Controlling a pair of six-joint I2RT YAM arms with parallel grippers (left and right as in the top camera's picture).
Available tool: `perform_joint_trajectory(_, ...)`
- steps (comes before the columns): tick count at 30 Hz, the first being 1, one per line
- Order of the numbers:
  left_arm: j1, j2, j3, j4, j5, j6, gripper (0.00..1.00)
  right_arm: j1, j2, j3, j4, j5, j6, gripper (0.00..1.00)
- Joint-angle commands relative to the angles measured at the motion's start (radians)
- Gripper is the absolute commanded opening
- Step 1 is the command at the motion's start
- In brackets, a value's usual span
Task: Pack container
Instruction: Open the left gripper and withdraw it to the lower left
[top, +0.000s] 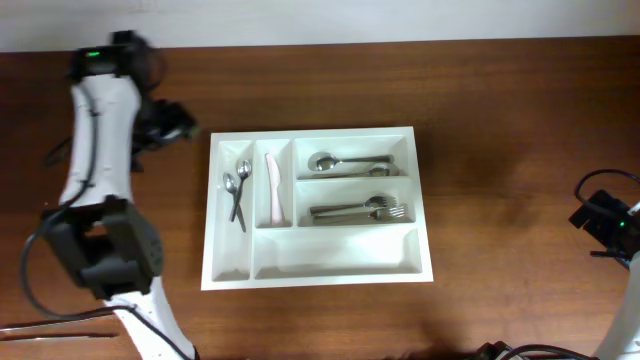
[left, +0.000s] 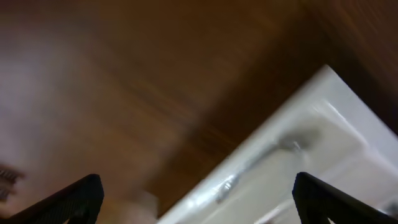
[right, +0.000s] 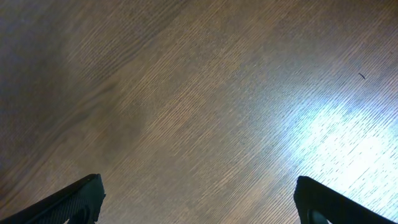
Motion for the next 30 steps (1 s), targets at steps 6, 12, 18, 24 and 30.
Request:
perform_joint_trajectory(6,0.195,-0.232,0.021,-0.016,-0.033,-0.079,0.99,-0.005,0.003,0.000,0.003,-0.006,0.010,0.99)
perform_joint_trajectory(12,0.259,-0.328,0.020,-0.128,-0.193,-0.200,0.99,-0.005,0.003,0.000,0.003,-0.006,0.010,0.99)
perform_joint_trajectory(18,0.284,-0.345,0.007,-0.183,-0.218,-0.224,0.99,-0.005,0.003,0.000,0.003,-0.006,0.010,0.99)
perform_joint_trajectory(24,0.285,-0.346,-0.113,-0.183,-0.216,-0.399,0.99,-0.005,0.003,0.000,0.003,-0.006,0.010,0.99)
perform_joint_trajectory(30,0.312,-0.346,-0.309,-0.175,-0.247,-0.480,0.99,-0.005,0.003,0.000,0.003,-0.006,0.010,0.99)
